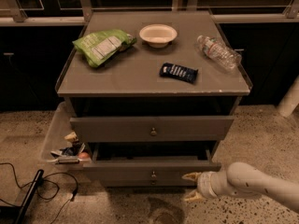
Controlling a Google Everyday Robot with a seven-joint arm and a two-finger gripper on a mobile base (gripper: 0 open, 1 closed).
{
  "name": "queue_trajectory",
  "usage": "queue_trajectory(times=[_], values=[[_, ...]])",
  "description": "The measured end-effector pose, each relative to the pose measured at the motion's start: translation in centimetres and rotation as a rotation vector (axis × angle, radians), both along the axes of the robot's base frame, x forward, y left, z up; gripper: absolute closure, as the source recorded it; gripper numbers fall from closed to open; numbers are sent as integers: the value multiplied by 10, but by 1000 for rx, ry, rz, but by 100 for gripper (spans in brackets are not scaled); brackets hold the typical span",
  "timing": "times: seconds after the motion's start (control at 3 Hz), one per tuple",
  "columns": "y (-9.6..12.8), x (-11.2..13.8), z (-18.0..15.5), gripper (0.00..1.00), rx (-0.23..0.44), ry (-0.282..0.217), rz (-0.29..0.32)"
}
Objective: Close middle drawer
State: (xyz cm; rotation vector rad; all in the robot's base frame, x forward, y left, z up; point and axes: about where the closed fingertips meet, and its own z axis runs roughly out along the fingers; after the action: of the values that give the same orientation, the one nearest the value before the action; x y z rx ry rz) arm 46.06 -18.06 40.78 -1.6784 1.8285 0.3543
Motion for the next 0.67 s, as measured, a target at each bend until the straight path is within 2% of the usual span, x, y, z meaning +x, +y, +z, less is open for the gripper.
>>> queue_trajectory(times=[0.33,0.67], values=[[-2,52,-12,65,-31,-24,37],[-4,70,-4,62,-33,-51,25]])
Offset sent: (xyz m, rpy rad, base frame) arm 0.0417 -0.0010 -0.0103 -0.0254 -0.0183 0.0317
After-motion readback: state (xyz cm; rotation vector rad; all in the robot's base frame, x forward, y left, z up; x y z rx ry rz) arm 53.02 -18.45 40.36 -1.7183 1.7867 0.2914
